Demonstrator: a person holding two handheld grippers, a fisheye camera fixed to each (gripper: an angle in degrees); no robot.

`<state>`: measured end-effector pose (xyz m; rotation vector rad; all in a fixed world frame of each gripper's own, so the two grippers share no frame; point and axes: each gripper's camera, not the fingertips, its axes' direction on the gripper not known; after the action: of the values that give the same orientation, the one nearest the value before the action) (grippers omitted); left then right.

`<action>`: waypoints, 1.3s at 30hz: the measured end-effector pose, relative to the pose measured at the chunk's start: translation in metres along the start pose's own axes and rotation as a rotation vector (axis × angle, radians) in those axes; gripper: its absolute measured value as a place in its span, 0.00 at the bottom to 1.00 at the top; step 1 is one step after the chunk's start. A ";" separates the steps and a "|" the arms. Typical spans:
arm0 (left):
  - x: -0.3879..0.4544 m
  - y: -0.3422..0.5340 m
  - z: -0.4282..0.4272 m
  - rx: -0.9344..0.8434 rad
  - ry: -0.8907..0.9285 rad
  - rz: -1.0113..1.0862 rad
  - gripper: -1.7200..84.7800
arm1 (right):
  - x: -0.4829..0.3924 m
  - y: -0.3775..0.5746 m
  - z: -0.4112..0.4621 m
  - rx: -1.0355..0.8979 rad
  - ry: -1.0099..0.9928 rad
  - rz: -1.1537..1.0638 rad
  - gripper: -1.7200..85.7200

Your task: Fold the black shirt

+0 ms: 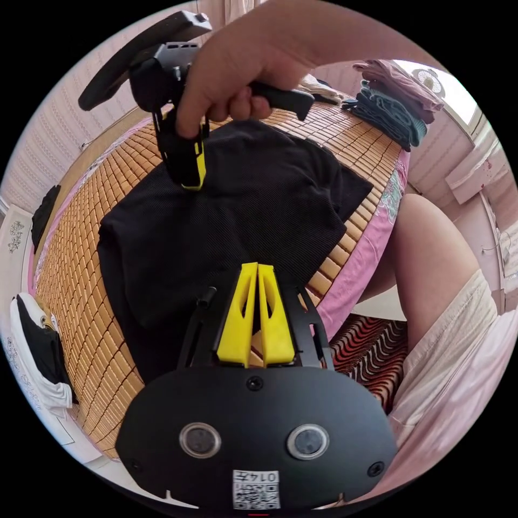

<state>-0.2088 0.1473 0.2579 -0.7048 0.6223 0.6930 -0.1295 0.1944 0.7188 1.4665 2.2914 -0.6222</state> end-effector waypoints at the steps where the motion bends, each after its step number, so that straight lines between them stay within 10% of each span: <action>1: 0.000 -0.001 0.001 0.005 0.006 -0.010 0.01 | 0.010 -0.008 -0.007 0.032 0.001 0.033 0.01; 19: 0.008 -0.038 0.009 -0.022 0.089 -0.052 0.01 | 0.067 -0.033 0.047 -0.164 0.072 -0.038 0.02; 28: 0.004 -0.070 -0.022 -0.100 0.297 -0.178 0.07 | 0.118 0.145 0.050 0.224 -0.388 0.311 0.08; 39: 0.086 -0.113 -0.085 -0.071 -0.402 -0.166 0.15 | 0.103 0.358 0.043 0.439 -0.424 0.545 0.01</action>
<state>-0.0952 0.0500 0.1868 -0.6510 0.1691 0.6797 0.1583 0.3814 0.5672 1.8313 1.4028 -1.1678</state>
